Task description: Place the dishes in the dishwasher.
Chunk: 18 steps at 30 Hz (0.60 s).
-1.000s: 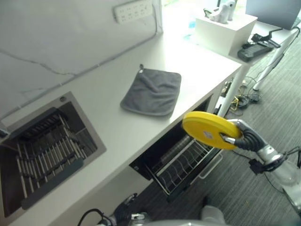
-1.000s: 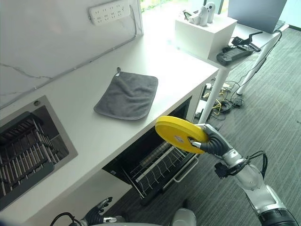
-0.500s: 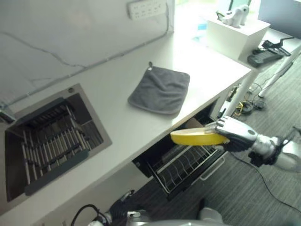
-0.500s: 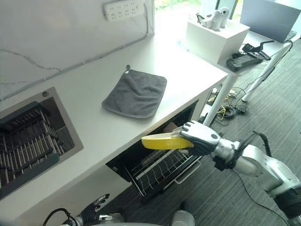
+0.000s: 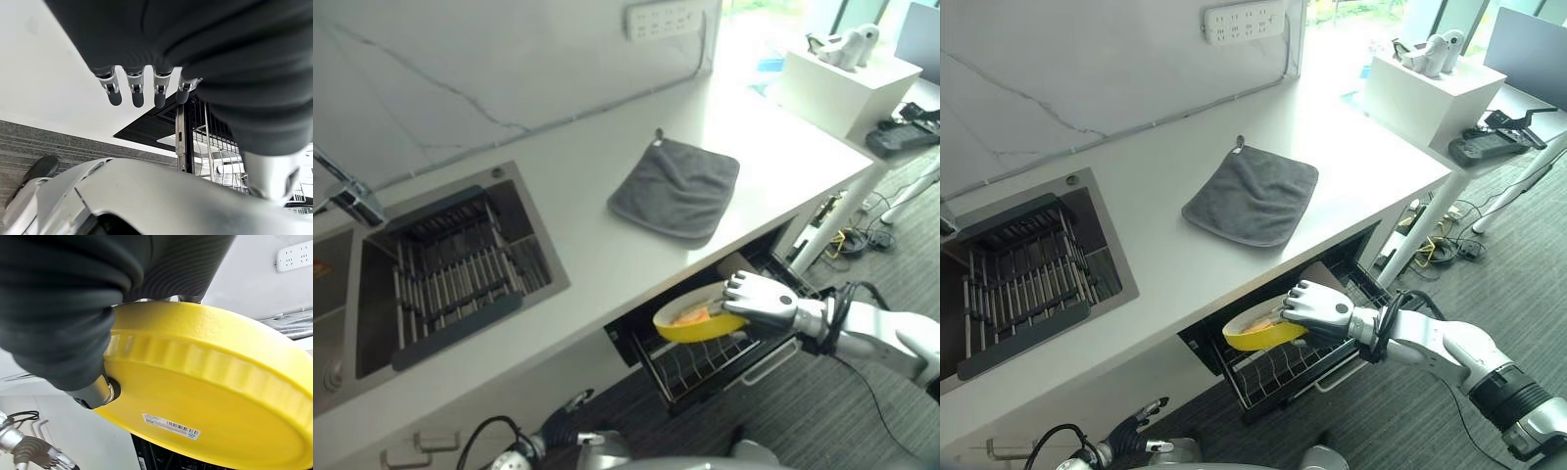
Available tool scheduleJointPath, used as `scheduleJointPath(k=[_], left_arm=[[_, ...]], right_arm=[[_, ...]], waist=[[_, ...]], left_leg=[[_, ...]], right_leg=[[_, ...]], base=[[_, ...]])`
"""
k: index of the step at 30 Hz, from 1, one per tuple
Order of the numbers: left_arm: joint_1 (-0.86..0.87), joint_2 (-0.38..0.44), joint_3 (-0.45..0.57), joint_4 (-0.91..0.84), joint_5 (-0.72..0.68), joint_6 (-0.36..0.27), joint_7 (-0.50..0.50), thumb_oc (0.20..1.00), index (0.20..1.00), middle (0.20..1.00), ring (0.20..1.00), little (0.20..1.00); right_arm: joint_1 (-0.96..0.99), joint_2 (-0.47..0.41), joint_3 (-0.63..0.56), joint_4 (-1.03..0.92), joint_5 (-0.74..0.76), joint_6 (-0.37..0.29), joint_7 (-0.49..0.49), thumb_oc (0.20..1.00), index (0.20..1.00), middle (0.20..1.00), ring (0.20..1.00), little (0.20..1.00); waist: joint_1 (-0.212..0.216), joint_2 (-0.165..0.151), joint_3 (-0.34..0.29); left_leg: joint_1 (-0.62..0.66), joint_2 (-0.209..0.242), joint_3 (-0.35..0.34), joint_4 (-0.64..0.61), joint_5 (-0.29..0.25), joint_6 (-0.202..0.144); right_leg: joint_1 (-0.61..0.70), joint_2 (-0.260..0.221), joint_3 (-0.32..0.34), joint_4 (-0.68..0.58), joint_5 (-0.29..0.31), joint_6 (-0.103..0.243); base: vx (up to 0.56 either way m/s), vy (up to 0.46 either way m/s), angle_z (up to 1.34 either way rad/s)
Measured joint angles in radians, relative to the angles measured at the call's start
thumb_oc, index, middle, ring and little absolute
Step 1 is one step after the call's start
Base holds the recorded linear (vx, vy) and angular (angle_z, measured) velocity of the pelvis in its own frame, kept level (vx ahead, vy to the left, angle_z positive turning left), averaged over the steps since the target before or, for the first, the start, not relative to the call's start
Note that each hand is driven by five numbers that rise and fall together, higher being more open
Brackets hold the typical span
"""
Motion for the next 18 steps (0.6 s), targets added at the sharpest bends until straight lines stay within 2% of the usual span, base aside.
scheduleJointPath(k=[6,9,11,14,15,18], left_arm=[[-0.013,0.003,-0.003,0.000,0.017,-0.002,-0.003,1.000,1.000,1.000,1.000,1.000],[-0.039,0.020,-0.040,0.003,0.018,-0.001,-0.002,1.000,1.000,1.000,1.000,1.000],[-0.049,0.018,-0.041,0.001,0.017,-0.002,0.000,1.000,1.000,1.000,1.000,1.000],[-0.106,0.019,-0.081,0.011,0.017,-0.007,0.008,1.000,1.000,1.000,1.000,1.000],[-0.143,0.019,-0.102,0.023,0.018,-0.013,0.013,1.000,1.000,1.000,1.000,1.000],[-0.216,0.016,-0.134,0.034,0.017,-0.027,0.029,1.000,1.000,1.000,1.000,1.000]], right_arm=[[-0.033,0.038,0.090,0.160,-0.126,0.040,-0.142,0.200,0.200,0.200,0.200,0.200],[-0.064,0.060,0.113,0.259,-0.187,0.070,-0.230,0.200,0.200,0.200,0.200,0.200],[-0.084,0.064,0.117,0.289,-0.216,0.077,-0.255,0.200,0.200,0.200,0.200,0.200],[-0.164,0.094,0.167,0.415,-0.251,0.095,-0.347,0.200,0.200,0.200,0.200,0.200],[-0.236,0.114,0.212,0.492,-0.256,0.114,-0.376,0.200,0.200,0.200,0.200,0.200],[-0.372,0.135,0.281,0.577,-0.271,0.158,-0.411,0.200,0.200,0.200,0.200,0.200]], waist=[[0.024,0.004,0.010],[0.027,0.009,0.025],[0.030,0.022,0.050],[0.048,0.030,0.097],[0.050,0.030,0.121],[0.080,0.057,0.197]], left_leg=[[-0.030,-0.005,-0.031,0.015,0.001,-0.001],[-0.075,-0.006,-0.045,0.037,0.001,-0.001],[-0.081,-0.006,-0.047,0.043,0.005,-0.005],[-0.138,-0.010,-0.056,0.079,0.004,-0.004],[-0.174,-0.013,-0.074,0.102,0.002,-0.003],[-0.238,-0.027,-0.089,0.138,0.008,0.001]], right_leg=[[-0.004,-0.009,-0.026,0.004,0.000,0.000],[-0.036,-0.012,-0.028,0.010,0.002,-0.001],[-0.039,-0.012,-0.029,0.012,0.009,-0.002],[-0.093,-0.023,-0.029,0.047,0.009,-0.006],[-0.127,-0.031,-0.030,0.070,0.006,-0.011],[-0.189,-0.054,-0.030,0.117,0.007,-0.016]], base=[[-0.04,-0.004,0.14],[-0.09,-0.012,0.07],[-0.15,-0.029,0.02],[-0.21,-0.032,0.03],[-0.17,-0.008,0.13],[-0.24,-0.005,0.14]])
